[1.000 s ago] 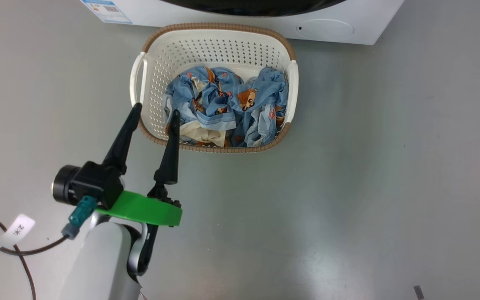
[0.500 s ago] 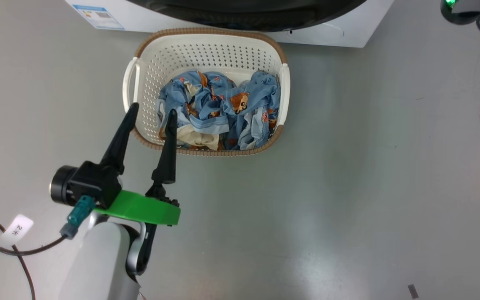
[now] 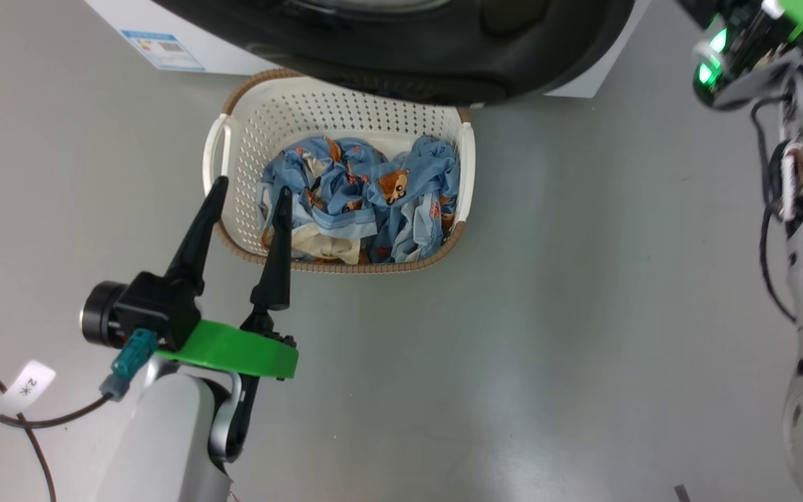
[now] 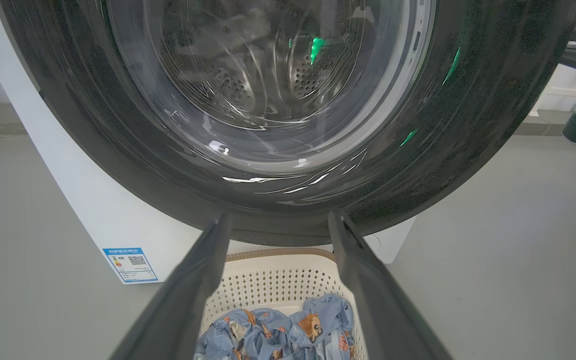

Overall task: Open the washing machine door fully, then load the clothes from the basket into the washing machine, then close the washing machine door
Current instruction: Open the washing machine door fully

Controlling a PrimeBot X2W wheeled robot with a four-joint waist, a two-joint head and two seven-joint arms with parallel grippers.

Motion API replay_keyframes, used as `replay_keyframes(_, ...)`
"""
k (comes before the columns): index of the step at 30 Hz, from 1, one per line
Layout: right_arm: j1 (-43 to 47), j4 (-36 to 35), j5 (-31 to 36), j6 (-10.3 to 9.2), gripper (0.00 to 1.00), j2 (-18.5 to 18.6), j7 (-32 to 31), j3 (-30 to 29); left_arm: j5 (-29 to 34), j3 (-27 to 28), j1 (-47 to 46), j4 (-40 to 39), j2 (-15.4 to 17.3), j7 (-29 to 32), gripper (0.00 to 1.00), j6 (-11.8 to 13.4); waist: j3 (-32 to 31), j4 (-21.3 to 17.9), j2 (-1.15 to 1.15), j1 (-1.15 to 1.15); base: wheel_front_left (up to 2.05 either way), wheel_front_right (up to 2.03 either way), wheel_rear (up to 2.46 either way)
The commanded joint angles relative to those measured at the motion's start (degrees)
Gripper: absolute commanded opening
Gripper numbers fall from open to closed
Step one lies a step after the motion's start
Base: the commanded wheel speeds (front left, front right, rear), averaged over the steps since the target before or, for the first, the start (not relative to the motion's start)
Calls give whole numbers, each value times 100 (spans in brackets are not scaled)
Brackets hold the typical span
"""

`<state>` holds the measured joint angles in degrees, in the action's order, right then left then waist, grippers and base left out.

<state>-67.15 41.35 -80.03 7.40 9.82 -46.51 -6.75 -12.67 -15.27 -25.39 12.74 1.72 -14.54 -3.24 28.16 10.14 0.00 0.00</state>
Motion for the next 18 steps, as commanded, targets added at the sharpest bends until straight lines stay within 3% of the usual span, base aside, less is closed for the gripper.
replay_keyframes(1, 175, -231, -109, 9, 0, -212, -105, 66, 63, 190, 45, -110, 116, -46, 100, 3, -49, -28, 0, 0, 0, 0, 0)
replay_keyframes(18, 1677, -1528, -381, 9, 0, -648, -422, 444, 147, 243, 308, -14, 116, -46, 100, -17, -484, -208, 0, 0, 0, 0, 0)
